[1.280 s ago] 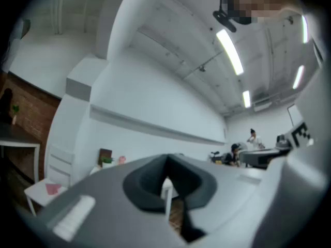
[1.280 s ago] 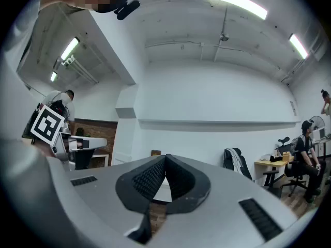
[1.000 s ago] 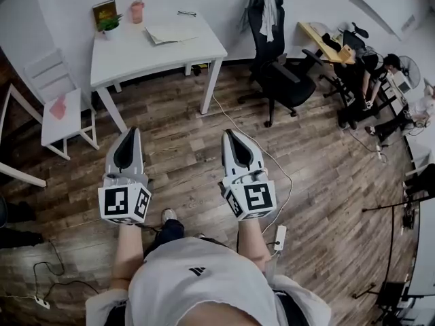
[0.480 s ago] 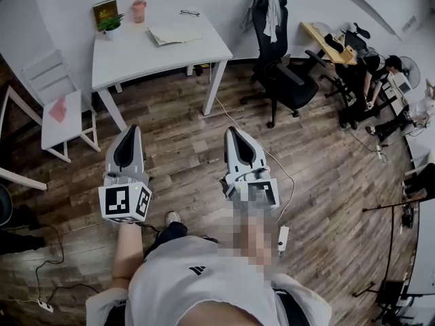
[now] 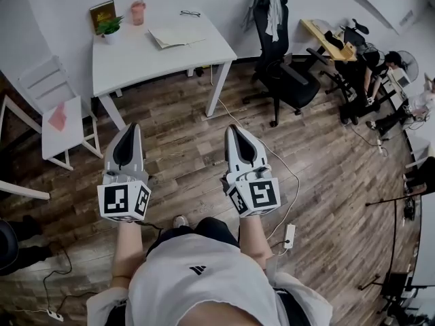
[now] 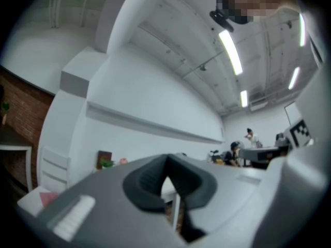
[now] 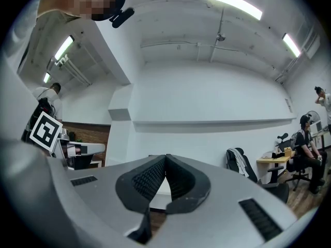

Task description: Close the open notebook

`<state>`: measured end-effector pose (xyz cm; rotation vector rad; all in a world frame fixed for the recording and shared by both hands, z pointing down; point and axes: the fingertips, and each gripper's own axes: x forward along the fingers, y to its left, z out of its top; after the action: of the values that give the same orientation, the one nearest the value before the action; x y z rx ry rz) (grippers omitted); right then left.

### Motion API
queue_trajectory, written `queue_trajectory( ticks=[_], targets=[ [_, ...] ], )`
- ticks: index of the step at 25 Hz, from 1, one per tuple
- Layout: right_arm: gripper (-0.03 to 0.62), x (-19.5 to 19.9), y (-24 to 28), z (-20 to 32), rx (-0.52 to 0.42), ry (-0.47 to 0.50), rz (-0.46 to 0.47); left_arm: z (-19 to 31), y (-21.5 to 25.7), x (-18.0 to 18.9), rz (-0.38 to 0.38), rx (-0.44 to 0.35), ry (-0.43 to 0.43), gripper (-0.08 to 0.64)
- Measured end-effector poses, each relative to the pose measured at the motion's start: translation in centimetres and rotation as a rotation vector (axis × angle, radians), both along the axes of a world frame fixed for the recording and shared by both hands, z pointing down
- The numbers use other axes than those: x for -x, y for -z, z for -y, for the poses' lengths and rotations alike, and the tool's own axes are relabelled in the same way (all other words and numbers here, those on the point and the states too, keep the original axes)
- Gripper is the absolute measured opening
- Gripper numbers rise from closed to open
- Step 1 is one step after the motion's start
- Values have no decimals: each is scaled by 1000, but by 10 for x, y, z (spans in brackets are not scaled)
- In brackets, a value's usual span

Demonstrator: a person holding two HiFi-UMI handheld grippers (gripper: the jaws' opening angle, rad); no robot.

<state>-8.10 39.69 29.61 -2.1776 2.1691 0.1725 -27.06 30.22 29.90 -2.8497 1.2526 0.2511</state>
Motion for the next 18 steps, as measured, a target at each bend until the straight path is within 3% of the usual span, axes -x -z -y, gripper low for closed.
queue_trajectory(
  ticks=[10, 18],
  targets=[
    [-5, -17, -9, 39, 16, -19, 11, 42, -9, -13, -7, 19, -14, 9],
    [-5, -54, -2, 112, -13, 11, 10, 108, -5, -44, -16, 5, 19, 8]
  ],
)
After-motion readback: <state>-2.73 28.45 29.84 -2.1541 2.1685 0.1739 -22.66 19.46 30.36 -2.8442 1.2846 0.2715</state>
